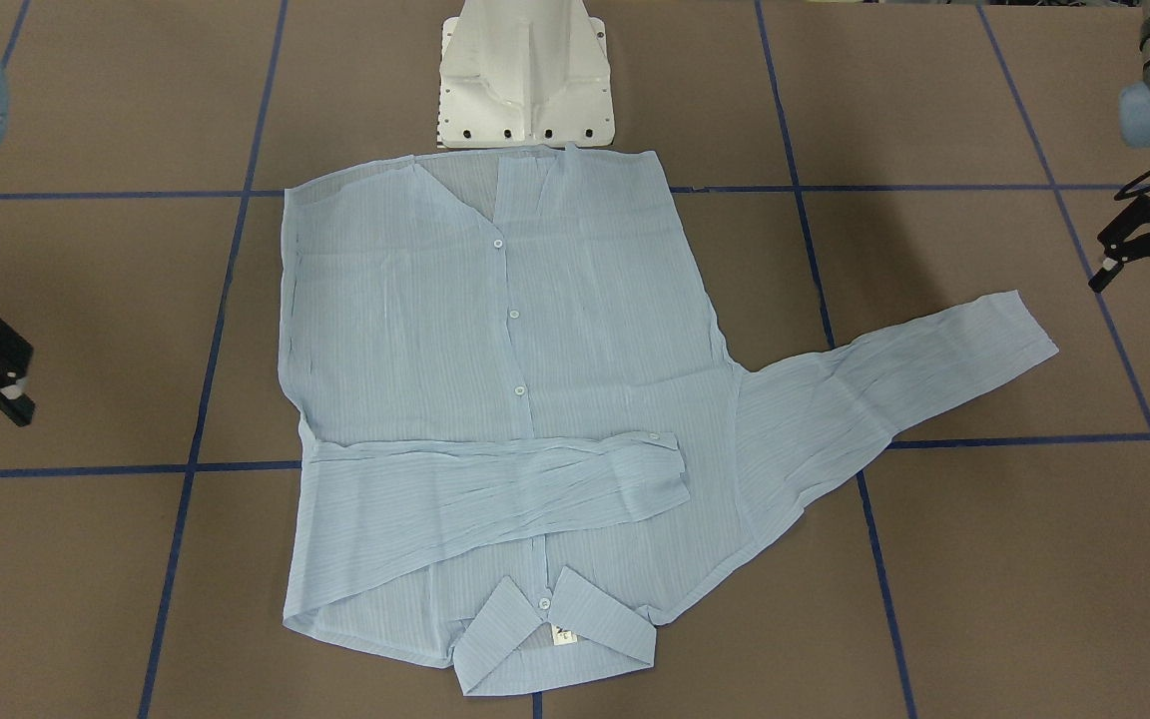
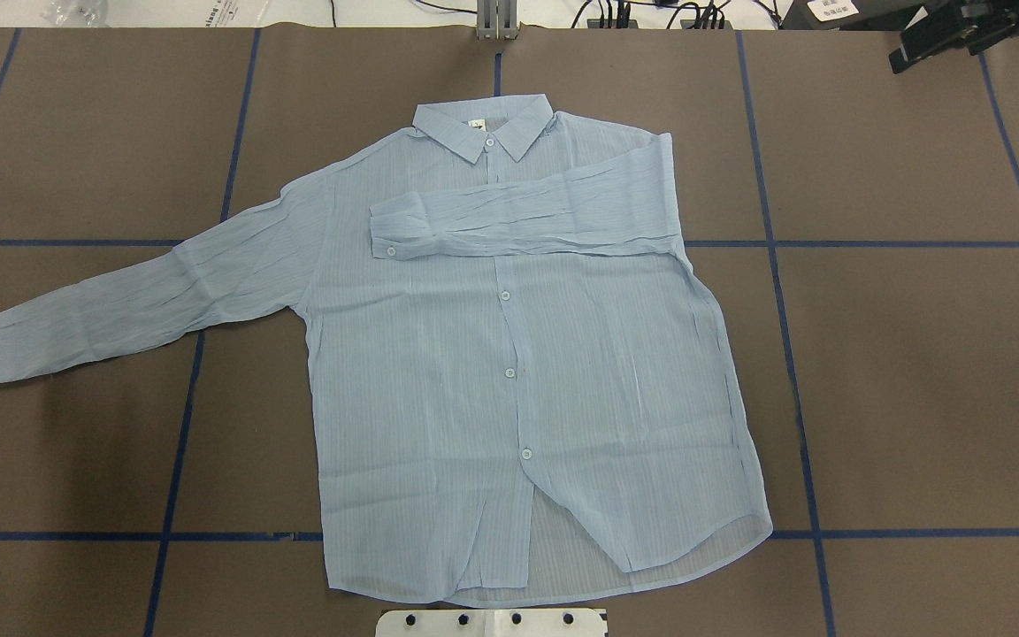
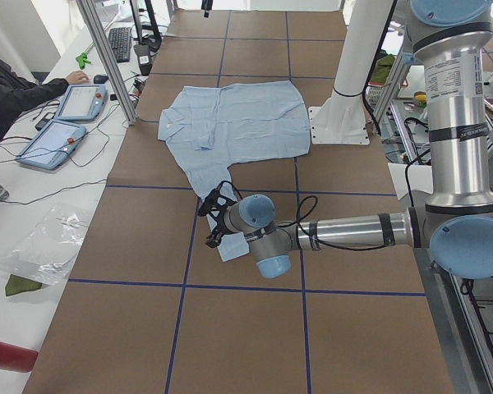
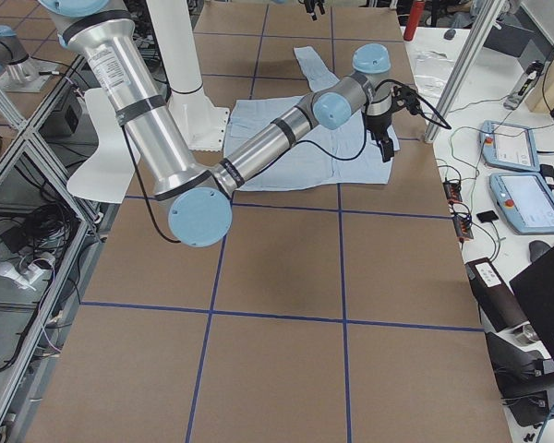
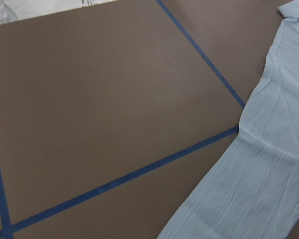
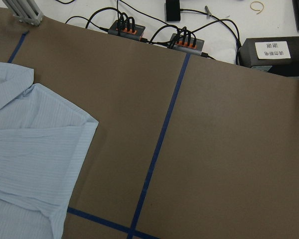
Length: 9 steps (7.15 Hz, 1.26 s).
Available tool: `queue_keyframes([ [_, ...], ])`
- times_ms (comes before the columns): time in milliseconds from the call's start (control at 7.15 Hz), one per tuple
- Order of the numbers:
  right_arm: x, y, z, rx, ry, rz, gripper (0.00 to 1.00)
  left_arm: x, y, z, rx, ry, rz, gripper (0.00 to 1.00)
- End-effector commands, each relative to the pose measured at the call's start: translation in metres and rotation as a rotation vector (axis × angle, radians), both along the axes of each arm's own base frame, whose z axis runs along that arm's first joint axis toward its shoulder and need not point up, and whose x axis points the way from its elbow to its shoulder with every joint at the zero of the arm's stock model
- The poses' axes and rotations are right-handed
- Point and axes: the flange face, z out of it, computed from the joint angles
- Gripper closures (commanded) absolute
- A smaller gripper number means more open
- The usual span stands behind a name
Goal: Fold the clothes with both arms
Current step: 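Release the sleeve on the shirt and raise the right gripper away, then grasp the sleeve cuff nearest the left gripper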
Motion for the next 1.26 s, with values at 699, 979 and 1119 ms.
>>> queue_keyframes([
  [699, 0.012, 0.011, 0.011, -0.011, -0.01, -0.002, 0.0, 0.084, 0.06, 0.042, -0.096, -0.072, -0.016, 0.12],
  [979, 0.012, 0.011, 0.012, -0.014, -0.008, -0.001, 0.0, 0.092, 0.065, 0.055, -0.104, -0.1, -0.012, 0.23],
  [1119, 0.012, 0.012, 0.015, -0.018, -0.007, -0.001, 0.0, 0.096, 0.068, 0.059, -0.104, -0.113, -0.011, 0.3],
])
